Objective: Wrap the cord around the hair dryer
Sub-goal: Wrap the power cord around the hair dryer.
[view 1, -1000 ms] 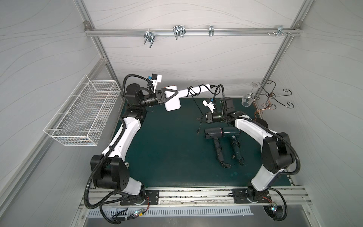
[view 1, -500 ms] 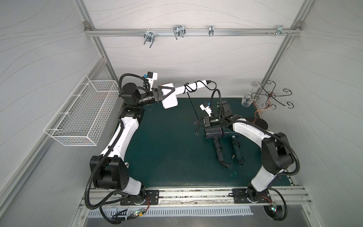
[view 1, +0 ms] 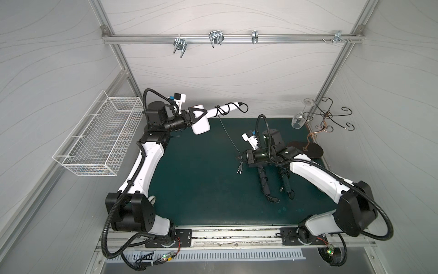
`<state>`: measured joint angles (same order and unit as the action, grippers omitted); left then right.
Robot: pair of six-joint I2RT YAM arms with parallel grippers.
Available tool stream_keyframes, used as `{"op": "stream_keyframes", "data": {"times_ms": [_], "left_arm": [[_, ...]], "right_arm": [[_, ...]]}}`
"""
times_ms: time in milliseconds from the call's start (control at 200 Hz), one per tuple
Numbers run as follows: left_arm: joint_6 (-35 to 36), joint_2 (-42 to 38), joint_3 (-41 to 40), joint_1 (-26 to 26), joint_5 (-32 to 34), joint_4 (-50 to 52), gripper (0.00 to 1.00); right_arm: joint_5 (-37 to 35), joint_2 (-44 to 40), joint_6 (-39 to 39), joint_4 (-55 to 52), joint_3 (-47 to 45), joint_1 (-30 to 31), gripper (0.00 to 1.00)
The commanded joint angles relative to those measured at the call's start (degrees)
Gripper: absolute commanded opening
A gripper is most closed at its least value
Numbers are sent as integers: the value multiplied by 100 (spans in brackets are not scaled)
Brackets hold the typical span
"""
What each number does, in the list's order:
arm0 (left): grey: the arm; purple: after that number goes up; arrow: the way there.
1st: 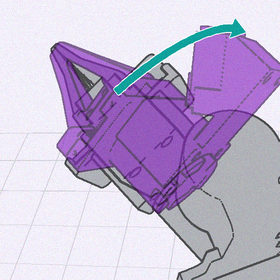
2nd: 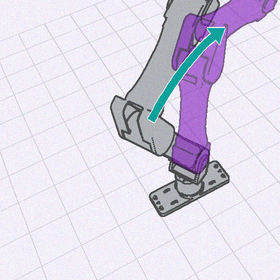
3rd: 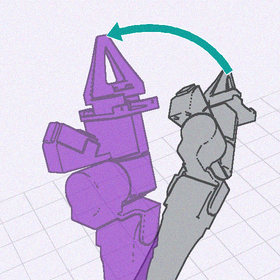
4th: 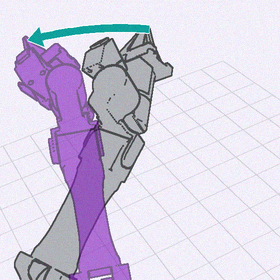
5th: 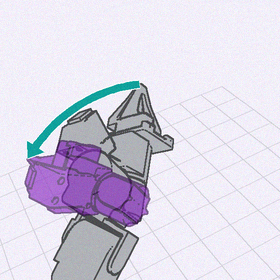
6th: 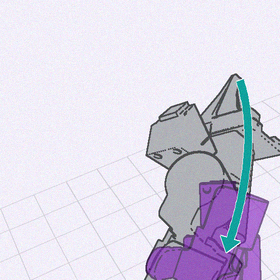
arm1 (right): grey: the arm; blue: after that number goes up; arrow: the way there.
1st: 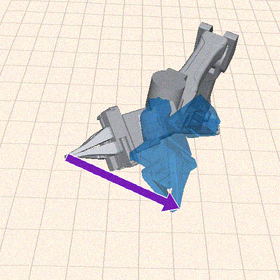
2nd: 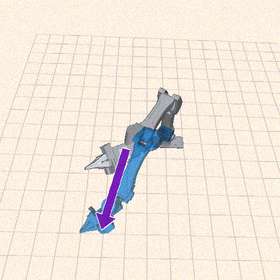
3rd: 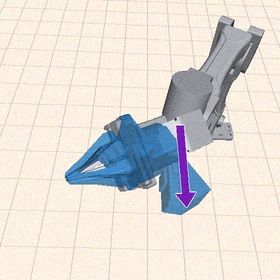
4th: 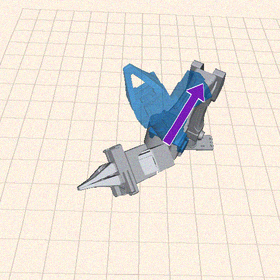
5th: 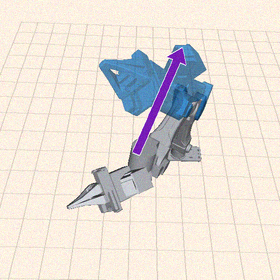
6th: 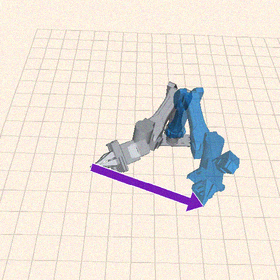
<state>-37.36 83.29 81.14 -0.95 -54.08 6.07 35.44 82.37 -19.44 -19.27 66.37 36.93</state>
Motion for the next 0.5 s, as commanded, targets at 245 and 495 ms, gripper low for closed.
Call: {"op": "stream_keyframes", "data": {"times_ms": [245,495], "left_arm": [[2903,159,1076,-629,1731,2824,0],[3163,-189,142,-1039,1791,3133,0]], "right_arm": [[-1578,896,2456,-4978,3354,1203,0],[-2674,1184,3219,-5423,4674,1251,0]]}}
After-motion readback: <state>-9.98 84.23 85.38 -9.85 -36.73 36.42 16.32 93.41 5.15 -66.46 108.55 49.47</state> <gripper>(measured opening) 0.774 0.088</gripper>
